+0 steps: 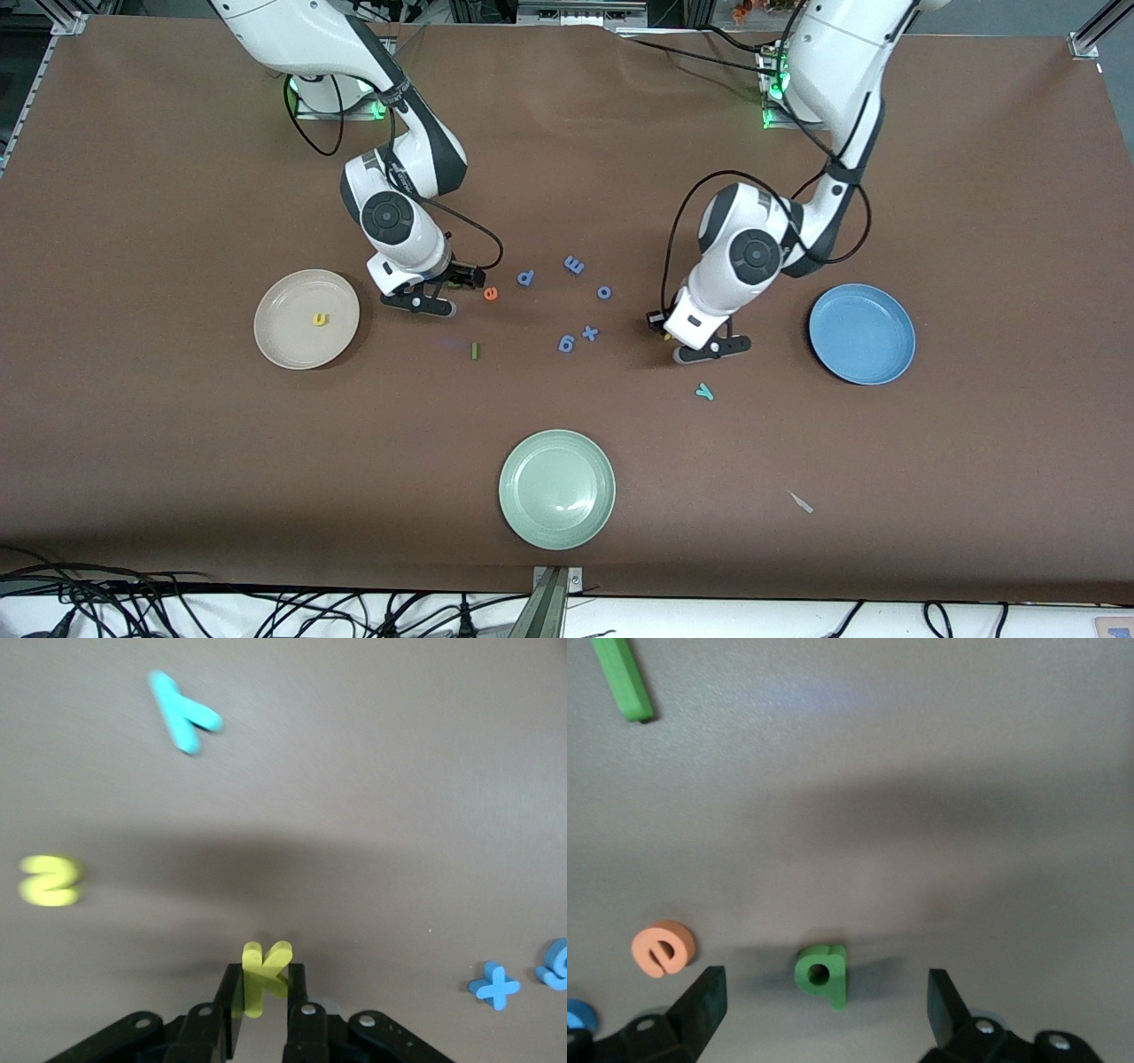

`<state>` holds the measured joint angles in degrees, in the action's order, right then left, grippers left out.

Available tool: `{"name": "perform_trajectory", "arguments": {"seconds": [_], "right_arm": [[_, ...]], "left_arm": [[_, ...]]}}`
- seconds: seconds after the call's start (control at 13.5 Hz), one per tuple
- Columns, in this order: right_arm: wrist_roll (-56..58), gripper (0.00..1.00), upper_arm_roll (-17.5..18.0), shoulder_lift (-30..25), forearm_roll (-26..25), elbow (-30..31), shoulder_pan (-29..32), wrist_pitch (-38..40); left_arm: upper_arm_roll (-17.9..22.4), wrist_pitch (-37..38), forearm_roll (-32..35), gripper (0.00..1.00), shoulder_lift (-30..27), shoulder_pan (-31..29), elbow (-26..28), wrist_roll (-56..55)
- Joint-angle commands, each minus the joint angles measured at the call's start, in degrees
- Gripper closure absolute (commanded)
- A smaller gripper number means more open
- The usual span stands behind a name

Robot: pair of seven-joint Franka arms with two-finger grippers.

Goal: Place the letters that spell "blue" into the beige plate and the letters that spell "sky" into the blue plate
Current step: 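Release the K onto the blue plate while the right gripper grasps green q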

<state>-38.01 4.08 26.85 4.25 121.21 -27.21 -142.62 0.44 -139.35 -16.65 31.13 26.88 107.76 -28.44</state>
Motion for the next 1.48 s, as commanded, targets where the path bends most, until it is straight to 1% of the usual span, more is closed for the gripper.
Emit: {"name": "perform_trajectory", "arguments": {"seconds": [0.0, 0.15, 0.22, 0.3, 0.44, 0.59, 0.67, 0.74, 0.81, 0.89, 1.04, 1.11, 1.19, 1.26, 1.41], "right_arm": [[0.4, 0.01, 0.3, -2.1, 0.8, 4.0, 0.1, -3.5], [0.4, 0.10, 0.3, -2.1, 0.8, 4.1, 0.1, -3.5], [0.4, 0.14, 0.3, -2.0, 0.8, 4.1, 0.1, -3.5], [0.4, 0.24, 0.3, -1.9, 0.8, 4.1, 0.1, -3.7], [0.4, 0.39, 0.4, -1.7, 0.8, 4.0, 0.1, -3.8], [0.4, 0.47, 0.4, -1.3, 0.8, 4.1, 0.1, -5.0], [0.4, 0.54, 0.4, -0.8, 0.8, 4.0, 0.1, -5.2], [0.3, 0.59, 0.4, -0.7, 0.8, 4.0, 0.1, -5.4], [0.3, 0.65, 0.4, -0.7, 0.8, 4.0, 0.1, -5.6], [0.1, 0.70, 0.4, -0.6, 0.8, 3.9, 0.1, -5.7], [-0.1, 0.81, 0.4, -0.5, 0.8, 3.8, 0.1, -5.7], [-0.4, 0.85, 0.4, -0.5, 0.8, 3.5, 0.1, -5.5], [-0.1, 0.87, 0.4, -0.6, 0.8, 2.6, 0.1, -5.0], [0.4, 0.88, 0.4, -1.1, 0.8, 1.6, 0.1, -3.6], [1.1, 0.88, -0.4, -1.9, 0.8, -2.4, 0.2, 3.8]], "left_arm": [[-0.4, 5.8, -0.8, 0.81, -8.1, -6.6, 5.0, 8.8], [-0.4, 6.4, -0.7, 0.81, -11.5, -12.4, 9.6, 18.6], [-0.4, 6.4, 0.6, 0.81, -12.5, -15.6, 11.2, 24.3], [-0.3, 6.4, 2.9, 0.81, -13.1, -18.5, 11.8, 28.4], [-0.3, 6.4, 8.0, 0.81, -13.6, -22.7, 12.5, 34.7], [-0.1, 6.3, 10.7, 0.80, -13.2, -25.6, 13.2, 39.2], [-0.1, 6.2, 10.8, 0.76, -13.0, -26.5, 13.2, 40.4], [-0.1, 6.0, 10.8, 0.65, -12.5, -26.6, 13.1, 40.8], [-0.1, 5.8, 10.8, 0.34, -12.1, -26.6, 13.1, 40.7], [-0.1, 5.8, 10.8, 0.14, -12.1, -26.7, 13.1, 40.8], [-0.1, 5.8, 10.8, 0.10, -12.1, -26.6, 13.1, 40.7], [-0.2, 6.0, 10.8, 0.10, -12.1, -26.4, 13.1, 40.1], [-0.3, 6.0, 10.2, 0.11, -12.1, -25.7, 13.2, 39.6], [-0.4, 5.8, 9.7, 0.11, -12.0, -23.6, 12.8, 38.6], [-0.4, 5.1, 6.2, 0.12, -11.5, -18.8, 11.7, 33.7]]}}
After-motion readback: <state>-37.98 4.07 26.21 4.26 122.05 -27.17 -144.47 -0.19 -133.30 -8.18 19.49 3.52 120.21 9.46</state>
